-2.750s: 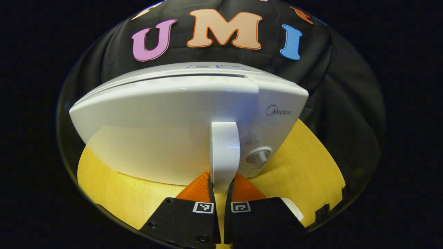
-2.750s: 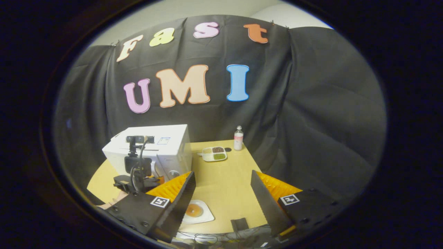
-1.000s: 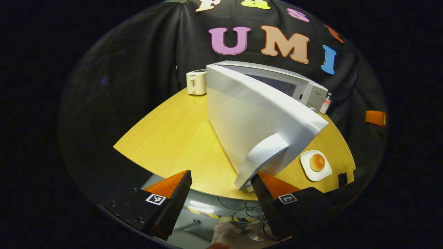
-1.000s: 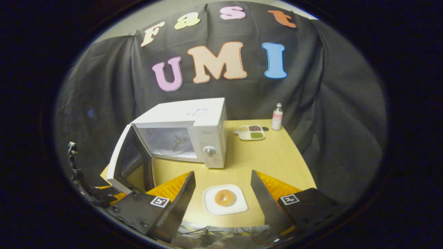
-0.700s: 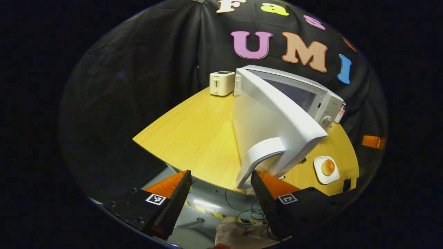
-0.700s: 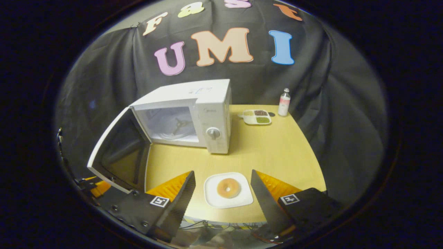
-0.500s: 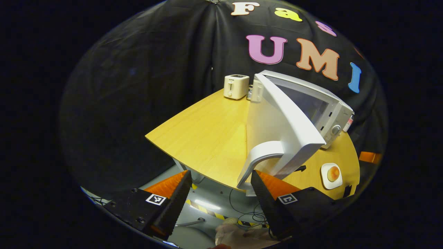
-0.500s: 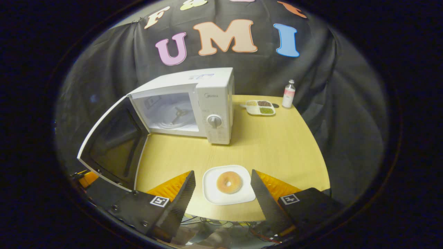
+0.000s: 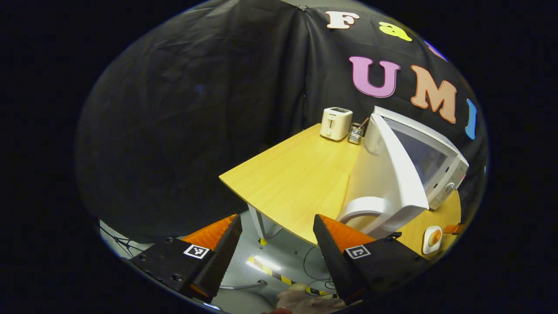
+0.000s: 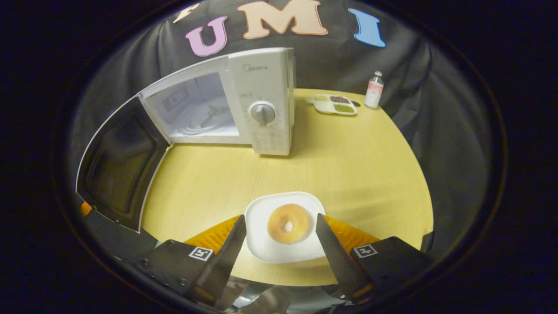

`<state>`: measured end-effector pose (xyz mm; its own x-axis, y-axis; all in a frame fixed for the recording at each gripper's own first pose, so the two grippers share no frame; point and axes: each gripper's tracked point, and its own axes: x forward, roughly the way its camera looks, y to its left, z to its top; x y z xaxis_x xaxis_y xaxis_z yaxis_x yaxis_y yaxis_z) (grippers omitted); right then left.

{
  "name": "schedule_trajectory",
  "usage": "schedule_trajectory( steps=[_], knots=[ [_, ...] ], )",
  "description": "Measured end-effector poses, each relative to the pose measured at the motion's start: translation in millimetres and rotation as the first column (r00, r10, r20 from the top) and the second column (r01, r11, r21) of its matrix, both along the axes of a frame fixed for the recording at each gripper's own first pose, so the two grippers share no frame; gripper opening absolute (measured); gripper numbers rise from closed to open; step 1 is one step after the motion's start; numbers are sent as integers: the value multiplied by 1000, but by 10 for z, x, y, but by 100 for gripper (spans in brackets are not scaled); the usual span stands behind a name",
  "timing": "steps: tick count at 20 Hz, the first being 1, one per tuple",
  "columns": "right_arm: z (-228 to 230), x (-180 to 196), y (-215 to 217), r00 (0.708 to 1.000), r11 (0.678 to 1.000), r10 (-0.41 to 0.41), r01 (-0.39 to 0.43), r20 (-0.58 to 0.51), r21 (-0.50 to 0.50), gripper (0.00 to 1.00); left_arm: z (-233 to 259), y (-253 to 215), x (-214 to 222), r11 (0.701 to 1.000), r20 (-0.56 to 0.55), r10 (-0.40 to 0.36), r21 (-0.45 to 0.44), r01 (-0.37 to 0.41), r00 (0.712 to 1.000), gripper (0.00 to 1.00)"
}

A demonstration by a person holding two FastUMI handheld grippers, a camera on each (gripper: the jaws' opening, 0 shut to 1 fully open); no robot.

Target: Open the microwave oven with the left hand, put the food in, and close the microwave oven.

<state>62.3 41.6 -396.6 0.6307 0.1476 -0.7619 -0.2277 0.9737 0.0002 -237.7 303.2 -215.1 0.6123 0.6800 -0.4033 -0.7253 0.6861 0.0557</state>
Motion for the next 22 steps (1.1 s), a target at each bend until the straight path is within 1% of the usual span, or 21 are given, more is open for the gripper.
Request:
schedule_trajectory(
  steps=[1,2,3,6,7,10,11,12,13,14,15,16,17,18,19,20,21,22],
  knots=[
    [-69,29,11,1000,1000,-3,3,-23,-4,94,66,46,-5,1000,16,14,4,-14,1000,98],
    [-136,39,21,999,1000,-9,9,-39,-12,94,115,69,-11,1000,29,26,6,-26,999,100],
    [-182,34,13,999,1000,-13,12,-52,-21,94,174,98,-25,999,42,39,7,-39,998,97],
    [-295,75,-15,997,999,-28,24,-74,-49,94,375,129,-48,998,93,57,15,-59,994,97],
    [-332,92,-26,996,998,-33,29,-81,-57,100,442,142,-28,998,106,57,24,-59,993,97],
    [-468,107,-37,993,996,-48,40,-110,-76,100,614,121,70,998,134,22,53,-29,991,97],
    [-505,110,-46,991,995,-55,45,-120,-84,94,682,126,119,997,139,10,70,-19,990,96],
    [-542,102,-53,990,995,-65,54,-128,-88,94,728,140,172,996,142,-3,88,-10,990,97],
    [-573,100,-54,988,994,-75,64,-136,-88,100,777,142,225,995,144,-14,101,0,989,97],
    [-604,86,-61,986,993,-85,72,-144,-88,100,815,116,273,994,147,-27,105,12,989,97],
    [-627,79,-59,984,993,-91,78,-152,-88,94,866,79,329,994,158,-45,107,28,986,94],
    [-650,74,-66,983,992,-96,83,-155,-91,100,908,47,393,993,170,-63,109,45,983,94],
    [-663,65,-78,982,991,-102,87,-158,-99,100,936,17,461,992,178,-79,111,60,981,96],
    [-664,68,-90,983,991,-106,90,-153,-103,100,931,18,512,991,177,-92,115,72,980,96],
    [-662,74,-78,983,990,-109,94,-148,-104,94,935,15,567,989,174,-106,120,86,979,96],
    [-667,70,-80,982,990,-113,98,-149,-106,93,935,10,622,987,170,-119,123,99,978,96],
    [-657,63,-74,981,989,-117,102,-152,-103,84,932,5,669,986,166,-133,122,113,977,96],
    [-654,58,-69,980,988,-126,111,-152,-104,89,915,9,702,985,163,-143,122,124,976,96]
  ],
)
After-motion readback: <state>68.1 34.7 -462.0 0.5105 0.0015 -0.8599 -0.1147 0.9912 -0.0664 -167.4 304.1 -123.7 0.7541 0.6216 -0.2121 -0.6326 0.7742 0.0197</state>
